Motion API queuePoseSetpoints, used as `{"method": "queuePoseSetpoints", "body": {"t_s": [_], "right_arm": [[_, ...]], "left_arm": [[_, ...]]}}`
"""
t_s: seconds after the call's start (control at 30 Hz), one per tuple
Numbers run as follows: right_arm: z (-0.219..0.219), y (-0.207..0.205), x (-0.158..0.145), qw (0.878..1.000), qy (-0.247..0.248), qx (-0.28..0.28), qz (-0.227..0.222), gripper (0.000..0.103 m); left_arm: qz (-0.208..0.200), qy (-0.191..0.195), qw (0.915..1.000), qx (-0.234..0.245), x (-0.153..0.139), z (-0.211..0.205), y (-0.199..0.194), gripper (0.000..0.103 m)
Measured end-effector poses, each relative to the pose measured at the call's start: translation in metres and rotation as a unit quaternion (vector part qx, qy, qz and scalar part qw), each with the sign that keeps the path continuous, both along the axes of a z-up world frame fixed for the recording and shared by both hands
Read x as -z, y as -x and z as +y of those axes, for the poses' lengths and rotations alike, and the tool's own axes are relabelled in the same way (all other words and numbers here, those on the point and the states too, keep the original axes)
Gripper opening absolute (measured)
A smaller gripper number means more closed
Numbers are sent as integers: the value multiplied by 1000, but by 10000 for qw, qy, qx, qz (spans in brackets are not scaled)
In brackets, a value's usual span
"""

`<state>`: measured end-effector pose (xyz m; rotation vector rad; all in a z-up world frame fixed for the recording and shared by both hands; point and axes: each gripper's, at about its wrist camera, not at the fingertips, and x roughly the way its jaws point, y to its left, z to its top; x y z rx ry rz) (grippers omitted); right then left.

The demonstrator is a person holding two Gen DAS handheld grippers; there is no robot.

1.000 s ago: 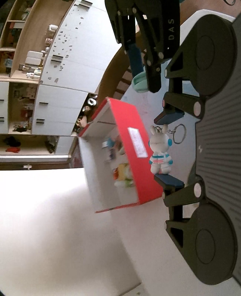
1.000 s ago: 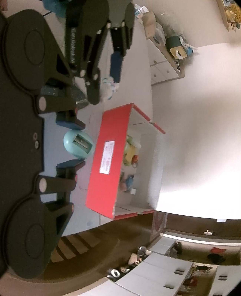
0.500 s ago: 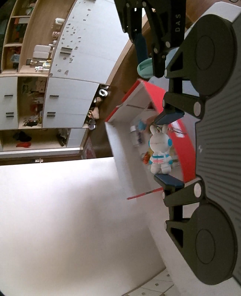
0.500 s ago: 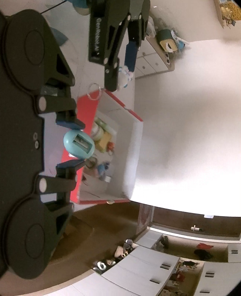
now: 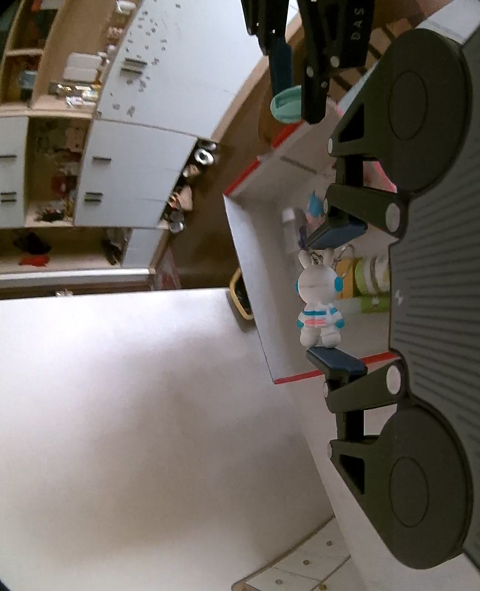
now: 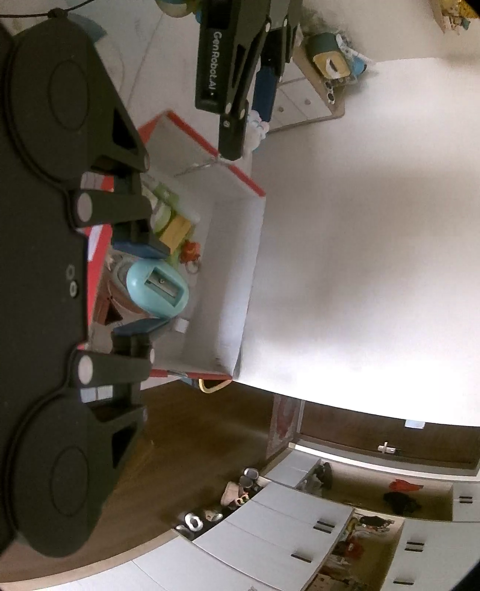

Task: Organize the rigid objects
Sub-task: 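Lower both items into the box and open both tools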

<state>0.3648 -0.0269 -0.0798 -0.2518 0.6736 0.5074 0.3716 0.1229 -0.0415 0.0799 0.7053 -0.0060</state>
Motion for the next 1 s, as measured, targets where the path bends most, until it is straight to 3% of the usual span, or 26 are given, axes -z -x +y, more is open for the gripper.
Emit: {"method": "queuePoseSetpoints", "body": {"t_s": [0.43,1.0], "right_arm": [[13,-59,57,9971,433,-54,630,35],[22,-78,92,9927,520,-62,1087,35]], "left_arm": [[669,-78,9972,-312,60,2,-67,58],[1392,-285,9898,-109,103,-7,-90,58]]}}
